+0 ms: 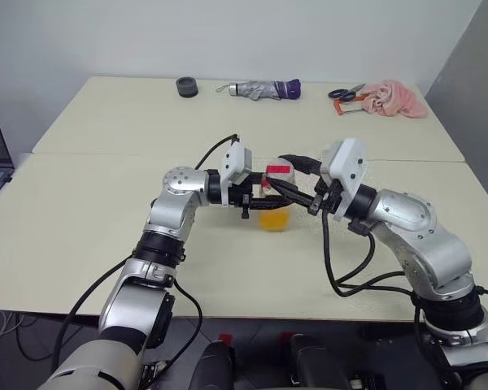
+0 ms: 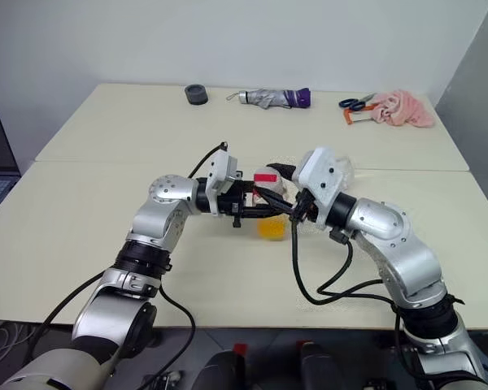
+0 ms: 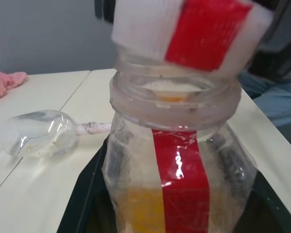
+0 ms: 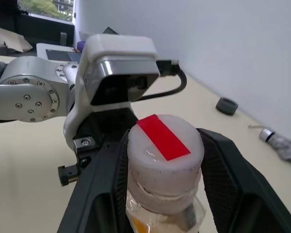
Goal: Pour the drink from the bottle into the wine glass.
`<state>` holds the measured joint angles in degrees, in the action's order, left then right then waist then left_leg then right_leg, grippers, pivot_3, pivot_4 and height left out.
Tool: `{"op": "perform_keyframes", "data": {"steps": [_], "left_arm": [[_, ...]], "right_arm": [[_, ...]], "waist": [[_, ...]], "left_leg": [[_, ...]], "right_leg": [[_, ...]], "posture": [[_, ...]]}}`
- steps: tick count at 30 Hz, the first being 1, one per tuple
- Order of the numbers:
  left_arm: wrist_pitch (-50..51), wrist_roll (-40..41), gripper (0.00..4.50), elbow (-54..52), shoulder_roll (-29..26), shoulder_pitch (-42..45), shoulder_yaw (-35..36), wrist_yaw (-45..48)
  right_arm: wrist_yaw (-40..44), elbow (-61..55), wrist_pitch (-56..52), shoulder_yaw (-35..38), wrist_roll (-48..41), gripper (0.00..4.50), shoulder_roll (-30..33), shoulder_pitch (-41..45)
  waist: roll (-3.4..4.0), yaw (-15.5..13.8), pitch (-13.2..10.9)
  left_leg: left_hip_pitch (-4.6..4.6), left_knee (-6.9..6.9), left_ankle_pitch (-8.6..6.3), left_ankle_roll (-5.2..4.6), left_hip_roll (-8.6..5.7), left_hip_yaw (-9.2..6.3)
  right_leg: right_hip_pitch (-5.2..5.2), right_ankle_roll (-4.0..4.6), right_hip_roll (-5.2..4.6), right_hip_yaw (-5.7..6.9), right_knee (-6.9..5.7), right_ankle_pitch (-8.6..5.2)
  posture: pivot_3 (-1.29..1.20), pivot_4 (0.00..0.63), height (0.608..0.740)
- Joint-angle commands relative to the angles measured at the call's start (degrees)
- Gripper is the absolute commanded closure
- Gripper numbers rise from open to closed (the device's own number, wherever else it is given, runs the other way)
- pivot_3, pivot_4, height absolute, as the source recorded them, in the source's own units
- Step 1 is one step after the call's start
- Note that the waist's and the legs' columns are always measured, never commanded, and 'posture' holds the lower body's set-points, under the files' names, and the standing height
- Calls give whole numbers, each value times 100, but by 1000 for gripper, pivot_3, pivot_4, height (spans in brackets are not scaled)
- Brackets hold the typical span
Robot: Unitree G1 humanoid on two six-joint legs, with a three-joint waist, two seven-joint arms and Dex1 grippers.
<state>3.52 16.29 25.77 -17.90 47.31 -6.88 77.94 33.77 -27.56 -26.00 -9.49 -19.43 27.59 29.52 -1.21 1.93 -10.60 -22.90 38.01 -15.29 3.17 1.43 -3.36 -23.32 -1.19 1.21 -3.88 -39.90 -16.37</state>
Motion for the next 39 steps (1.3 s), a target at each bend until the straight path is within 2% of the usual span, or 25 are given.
{"op": "perform_keyframes", "data": {"steps": [1,4,9,12,14,17,20,21,27,33,36,39], "left_arm": [[-12,122,2721,-260,-9,10,41,-5],[0,123,2721,-281,-4,-7,41,-14],[22,130,2721,-300,-20,-31,84,-76],[54,150,2721,-308,-82,-69,138,-116],[65,165,2721,-315,-110,-78,145,-124],[72,189,2721,-293,-131,-65,155,-149],[72,190,2721,-264,-133,-42,168,-157],[72,190,2721,-247,-137,-26,177,-159],[169,252,2721,-159,-203,64,377,-381],[410,366,2721,-168,-387,31,897,-1087],[127,-10,2721,167,-607,32,1303,-2172],[-58,-314,2721,594,-818,64,1643,-3327]], "right_arm": [[-148,-242,-88,659,-585,2743,-246,-146],[-368,-394,-620,1110,-1320,2753,-482,-213],[-622,-580,-1035,1963,-1812,2758,-208,-640],[-315,-709,-664,2372,-1161,2758,427,-1973],[-188,-717,-448,2427,-988,2758,641,-2500],[-289,-75,56,2377,-361,2758,614,-3473],[-436,534,303,2222,-19,2758,427,-3786],[-392,609,335,2193,-1,2040,412,-3786],[-116,370,4,2515,-511,15,447,-3756],[30,-415,-486,2710,-1118,0,807,-3479],[65,-922,-983,2006,-1489,0,875,-2543],[104,-759,-1247,879,-1291,0,545,-1234]], "waist": [[0,-4,0],[0,-7,0],[0,-10,0],[0,-63,0],[0,-42,0],[0,-6,0],[0,9,0],[0,18,0],[3,45,1],[3,44,1],[3,86,1],[2,165,0]], "left_leg": [[-1,0,0,0,0,-2],[-1,1,0,0,2,0],[-1,1,0,0,0,-1],[-3,-2,0,0,-4,-2],[-5,-5,-1,-1,-15,-10],[0,-3,-1,-1,-16,4],[10,3,0,-1,-12,8],[13,3,0,-1,-8,10],[18,4,1,0,5,12],[14,4,1,0,5,10],[19,5,1,0,10,11],[27,4,1,0,22,8]], "right_leg": [[0,0,0,2,0,0],[0,1,-3,0,-1,1],[0,1,-4,0,-2,1],[2,1,-6,1,3,0],[6,0,-13,2,10,-1],[6,-3,-14,-13,5,-2],[12,-10,-8,-17,-2,-4],[11,-10,-2,-20,-3,-5],[11,-15,16,-24,-7,-8],[11,-10,15,-23,-4,-5],[11,-11,18,-24,-7,-5],[11,-15,32,-25,-8,-7]], "posture": [[0,150,740],[0,150,740],[0,150,740],[0,150,740],[0,150,740],[0,150,740],[0,150,740],[0,150,740],[0,150,740],[0,150,740],[0,150,740],[0,150,740]]}}
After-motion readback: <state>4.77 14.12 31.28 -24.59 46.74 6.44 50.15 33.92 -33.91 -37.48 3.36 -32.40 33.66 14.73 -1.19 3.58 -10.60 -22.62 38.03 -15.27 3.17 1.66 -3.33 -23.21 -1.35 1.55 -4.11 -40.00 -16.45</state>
